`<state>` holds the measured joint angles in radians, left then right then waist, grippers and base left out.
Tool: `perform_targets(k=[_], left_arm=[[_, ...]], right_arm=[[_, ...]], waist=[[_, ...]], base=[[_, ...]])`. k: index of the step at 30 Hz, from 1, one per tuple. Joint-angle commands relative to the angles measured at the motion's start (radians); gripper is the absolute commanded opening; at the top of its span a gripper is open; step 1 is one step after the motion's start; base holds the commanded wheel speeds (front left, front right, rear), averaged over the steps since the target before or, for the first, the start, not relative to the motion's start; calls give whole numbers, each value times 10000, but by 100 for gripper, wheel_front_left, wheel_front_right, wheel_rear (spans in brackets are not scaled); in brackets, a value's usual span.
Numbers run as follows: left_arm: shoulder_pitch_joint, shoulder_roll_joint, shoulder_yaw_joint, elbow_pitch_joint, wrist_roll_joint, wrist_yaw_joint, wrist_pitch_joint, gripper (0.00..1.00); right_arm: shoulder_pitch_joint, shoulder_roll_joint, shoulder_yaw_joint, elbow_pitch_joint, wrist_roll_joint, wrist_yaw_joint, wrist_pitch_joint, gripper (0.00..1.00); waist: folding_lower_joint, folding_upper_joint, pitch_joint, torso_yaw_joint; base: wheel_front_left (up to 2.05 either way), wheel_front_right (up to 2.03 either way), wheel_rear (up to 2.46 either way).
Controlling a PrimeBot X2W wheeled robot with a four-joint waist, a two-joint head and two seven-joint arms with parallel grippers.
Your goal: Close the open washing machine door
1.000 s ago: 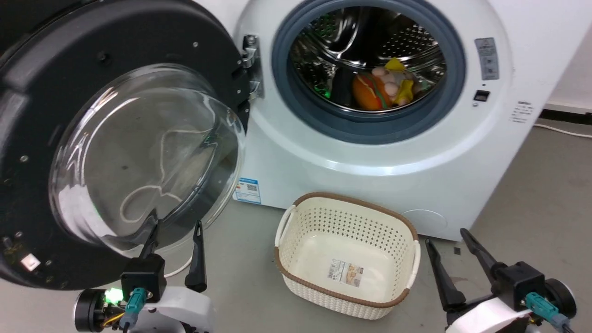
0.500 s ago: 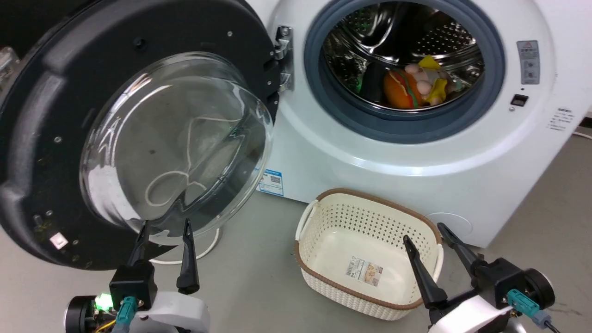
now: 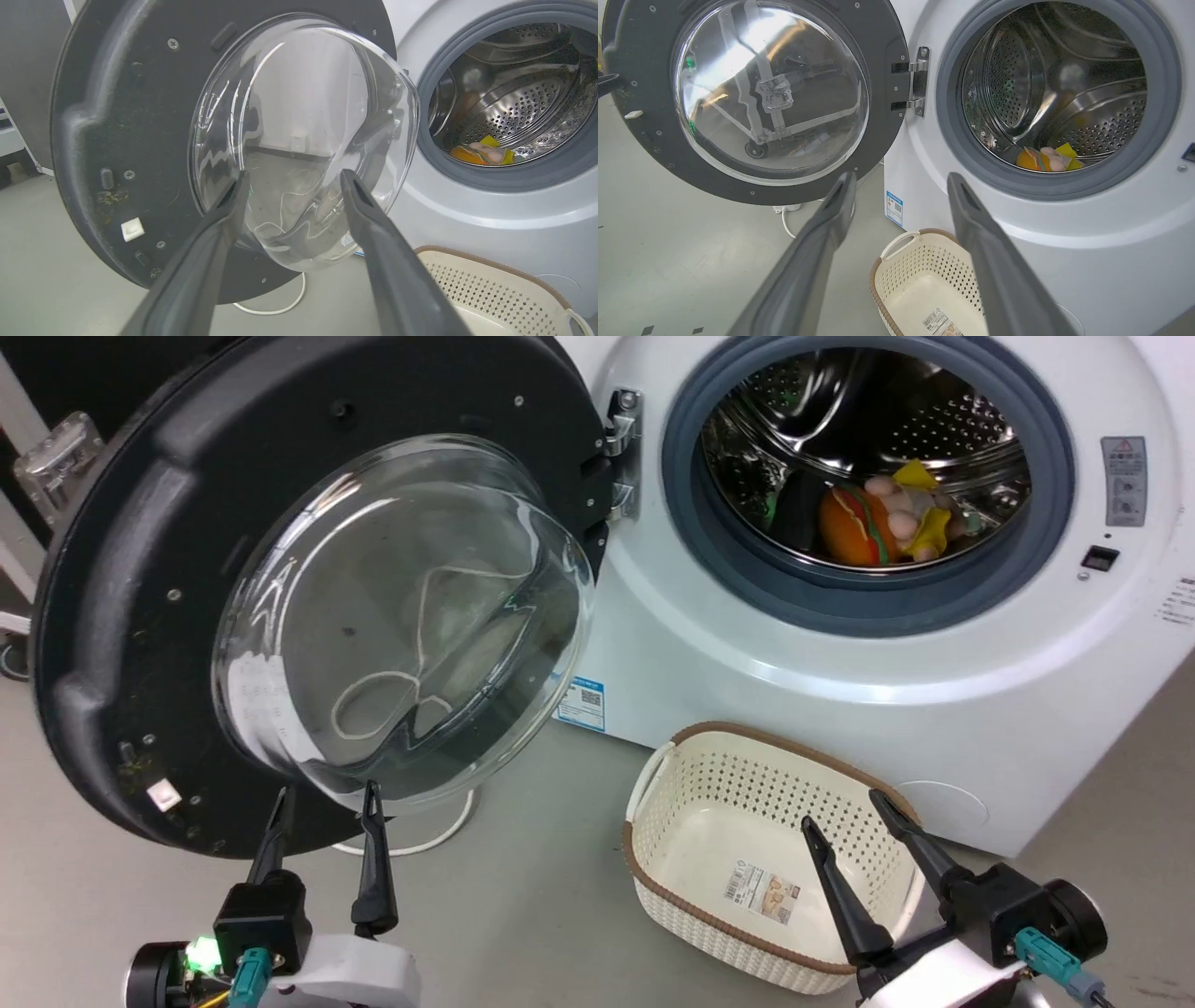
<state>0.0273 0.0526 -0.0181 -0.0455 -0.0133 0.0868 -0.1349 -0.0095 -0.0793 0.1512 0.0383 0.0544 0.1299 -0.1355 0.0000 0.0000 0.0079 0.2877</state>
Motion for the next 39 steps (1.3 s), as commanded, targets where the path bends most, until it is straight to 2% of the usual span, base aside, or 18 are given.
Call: perform_targets(k=[1,13,14,15,16,23,29,33,36,39], left_arm=[[128,11,25,-57,-55,76,-104,100],[176,7,96,-282,-177,3,-354,100],[185,6,106,-305,-199,-15,-375,94],[184,6,118,-339,-219,-47,-396,44],[182,5,129,-373,-273,-110,-417,0],[-67,138,587,-841,-560,-566,-563,0],[-928,440,1637,-1375,-1316,-1173,-688,0],[-2109,870,2535,-510,-2832,-1560,-572,0],[-3399,1398,3269,556,-4305,-1634,399,0],[-4710,2086,3886,1826,-5486,-1487,1610,0]], right_arm=[[-86,-63,43,43,49,4,-103,100],[9,-53,164,91,103,5,-352,100],[25,-48,163,87,103,5,-373,100],[44,-42,159,81,99,5,-394,100],[69,-35,144,75,92,5,-415,100],[349,26,-70,-18,27,6,-561,100],[616,83,-351,-228,-66,6,-685,100],[642,48,-349,-363,-128,6,-768,100],[546,-50,-289,-418,-136,7,-831,100],[378,-167,-192,-454,-115,7,-893,100]], waist=[[0,0,-14,49],[0,0,-79,508],[0,0,-85,546],[0,0,-93,583],[0,0,-99,620],[0,0,-112,908],[0,0,65,1144],[0,0,338,1180],[0,0,582,1158],[0,0,831,1099]], base=[[0,0,0],[0,0,0],[0,0,0],[0,0,0],[0,0,0],[0,0,0],[0,0,0],[0,0,0],[0,0,0],[0,0,0]])
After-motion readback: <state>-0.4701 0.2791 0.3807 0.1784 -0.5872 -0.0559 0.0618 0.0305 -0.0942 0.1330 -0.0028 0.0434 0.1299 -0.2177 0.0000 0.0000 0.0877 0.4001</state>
